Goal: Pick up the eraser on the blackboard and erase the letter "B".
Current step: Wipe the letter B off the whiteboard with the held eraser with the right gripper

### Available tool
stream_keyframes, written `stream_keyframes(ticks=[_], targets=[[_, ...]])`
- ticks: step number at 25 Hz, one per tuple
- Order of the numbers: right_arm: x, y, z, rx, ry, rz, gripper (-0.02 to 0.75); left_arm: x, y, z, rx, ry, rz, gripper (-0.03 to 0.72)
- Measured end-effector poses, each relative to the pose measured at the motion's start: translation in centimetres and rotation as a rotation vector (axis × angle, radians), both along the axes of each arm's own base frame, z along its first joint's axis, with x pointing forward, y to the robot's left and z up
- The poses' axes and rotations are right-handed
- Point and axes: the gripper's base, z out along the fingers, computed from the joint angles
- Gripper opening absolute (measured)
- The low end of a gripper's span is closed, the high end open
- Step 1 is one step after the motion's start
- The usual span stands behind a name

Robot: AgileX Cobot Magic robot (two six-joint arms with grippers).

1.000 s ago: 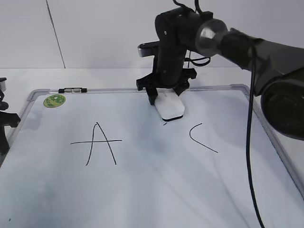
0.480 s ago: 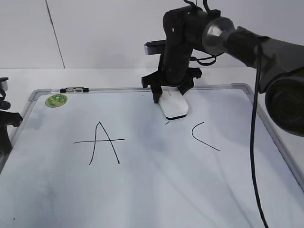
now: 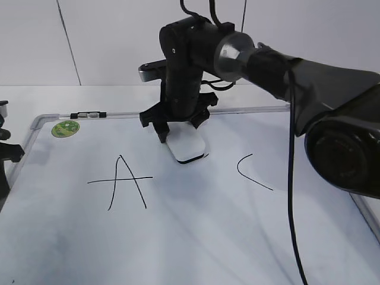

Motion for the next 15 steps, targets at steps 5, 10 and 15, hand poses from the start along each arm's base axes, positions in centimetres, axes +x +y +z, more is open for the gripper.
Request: stream_keyframes(ticks=[5,10,15], targets=[[-0.05,0.28,0.16,0.024,0.011,0.0,0.557,-0.09,0.03,0.0,0.004,0.009,-0.005,0.044],[0.06,0.38,0.11,0.036,0.006,-0.028,0.557,-0.1,0.05,-0.01,0.005,0.01,-0.006,0.044],[0.21,0.58,-0.21,0.045,0.002,-0.095,0.557,-0.1,0.05,-0.01,0.005,0.01,-0.006,0.044]])
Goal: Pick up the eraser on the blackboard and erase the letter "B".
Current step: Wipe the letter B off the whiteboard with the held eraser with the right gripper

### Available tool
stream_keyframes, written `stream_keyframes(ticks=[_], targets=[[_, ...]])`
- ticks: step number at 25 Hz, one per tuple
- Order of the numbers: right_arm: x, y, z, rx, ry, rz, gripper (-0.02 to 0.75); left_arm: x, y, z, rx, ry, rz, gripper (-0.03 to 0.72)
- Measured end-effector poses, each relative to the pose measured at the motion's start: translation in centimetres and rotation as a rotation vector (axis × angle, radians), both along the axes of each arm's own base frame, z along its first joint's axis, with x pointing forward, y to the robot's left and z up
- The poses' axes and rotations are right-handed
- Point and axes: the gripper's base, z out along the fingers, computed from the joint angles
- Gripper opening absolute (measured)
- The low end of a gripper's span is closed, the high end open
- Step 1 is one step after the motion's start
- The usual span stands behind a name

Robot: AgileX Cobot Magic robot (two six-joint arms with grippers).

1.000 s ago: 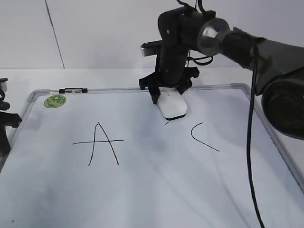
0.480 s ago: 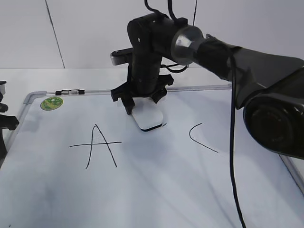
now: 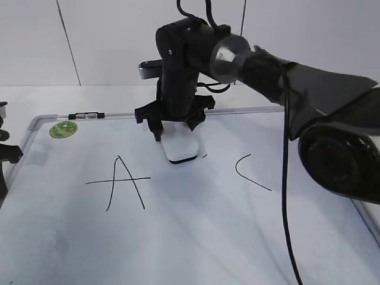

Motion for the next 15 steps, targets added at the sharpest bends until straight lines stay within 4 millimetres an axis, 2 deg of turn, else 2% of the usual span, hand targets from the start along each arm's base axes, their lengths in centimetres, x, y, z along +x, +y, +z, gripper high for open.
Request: stream_keyframes(ticks=[7,15], targets=[[0.7,-0.5,-0.5,0.027,0.008,-0.102,0.557,0.0,0.0,0.0,0.002,0.0,-0.001,0.044],[2.5,-3.2,-0.5,0.067,0.016,-0.188,0.556,0.0,0.0,0.0,0.002,-0.002,-0.001,0.044]])
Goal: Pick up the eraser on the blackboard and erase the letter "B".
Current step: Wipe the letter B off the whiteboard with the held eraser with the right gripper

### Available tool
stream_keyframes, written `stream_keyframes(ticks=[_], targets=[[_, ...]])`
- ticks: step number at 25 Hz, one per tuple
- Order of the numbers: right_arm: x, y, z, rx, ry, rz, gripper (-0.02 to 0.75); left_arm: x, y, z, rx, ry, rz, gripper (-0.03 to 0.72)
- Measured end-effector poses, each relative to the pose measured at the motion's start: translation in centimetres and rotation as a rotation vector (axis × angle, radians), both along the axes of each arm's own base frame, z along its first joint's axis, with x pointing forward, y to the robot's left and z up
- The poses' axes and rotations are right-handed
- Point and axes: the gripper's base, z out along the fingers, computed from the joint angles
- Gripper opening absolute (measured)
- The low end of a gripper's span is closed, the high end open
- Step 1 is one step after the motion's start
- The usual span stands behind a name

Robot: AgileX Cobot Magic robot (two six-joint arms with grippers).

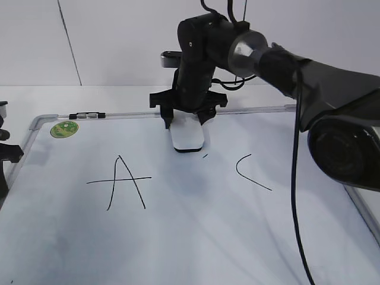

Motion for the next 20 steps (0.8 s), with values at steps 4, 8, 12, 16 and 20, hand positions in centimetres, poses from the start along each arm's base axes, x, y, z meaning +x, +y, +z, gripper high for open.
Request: stream_keyframes(ticks=[4,8,12,16,20], targets=[[0.6,-1.0,0.0,-0.003,-0.005,-0.017,0.556,0.1,0.0,0.0,0.001,-0.006,0.001,0.044],[0.8,-1.5,0.0,-0.01,-0.009,0.0,0.556,0.1,0.0,0.0,-0.002,-0.009,0.004,0.044],[1.2,-2.2,0.0,-0.03,-0.016,0.013,0.556,0.2,0.0,0.0,-0.004,-0.017,0.007,0.044],[1.4,-2.6,0.1,-0.04,-0.023,0.042,0.556,0.2,-0.1,-0.1,-0.01,-0.02,0.012,0.044],[1.5,-3.0,0.4,-0.053,-0.031,0.067,0.556,0.4,0.0,-0.4,-0.018,-0.009,0.021,0.044]])
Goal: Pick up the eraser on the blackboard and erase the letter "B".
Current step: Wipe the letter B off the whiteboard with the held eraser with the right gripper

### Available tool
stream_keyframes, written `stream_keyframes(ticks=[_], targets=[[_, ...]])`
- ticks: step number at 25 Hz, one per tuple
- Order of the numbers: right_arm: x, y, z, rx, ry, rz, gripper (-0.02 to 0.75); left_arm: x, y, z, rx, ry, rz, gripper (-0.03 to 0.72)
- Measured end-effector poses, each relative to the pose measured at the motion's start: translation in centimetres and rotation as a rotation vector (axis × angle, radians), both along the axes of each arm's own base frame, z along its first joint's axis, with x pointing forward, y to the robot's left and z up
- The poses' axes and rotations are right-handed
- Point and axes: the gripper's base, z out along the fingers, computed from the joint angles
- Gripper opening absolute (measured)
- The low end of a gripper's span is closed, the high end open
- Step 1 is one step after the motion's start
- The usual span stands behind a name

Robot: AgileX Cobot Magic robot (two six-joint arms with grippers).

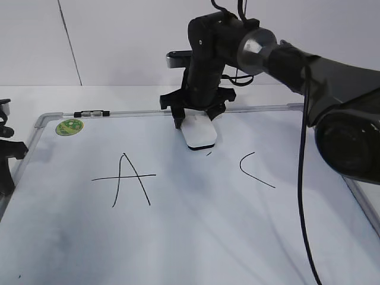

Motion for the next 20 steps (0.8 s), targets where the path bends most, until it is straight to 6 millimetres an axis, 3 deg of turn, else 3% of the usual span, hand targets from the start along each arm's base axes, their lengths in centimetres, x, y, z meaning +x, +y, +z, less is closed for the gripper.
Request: stream_keyframes(ticks=[8,10,15,20], targets=[[0.0,-2.0,1.5,-0.074,-0.004,0.023,0.554,0.1,0.1,0.0,-0.006,0.015,0.005,0.044],[0.0,-2.5,2.7,-0.082,-0.016,0.038,0.554,0.0,0.1,0.0,-0.006,0.017,0.004,0.044],[-0.7,-3.1,7.7,-0.058,-0.106,0.04,0.554,0.0,0.1,0.0,-0.006,0.017,0.004,0.044],[-1.8,-2.8,9.5,0.01,-0.097,0.075,0.554,0.0,0.1,0.0,-0.006,0.017,0.004,0.044]])
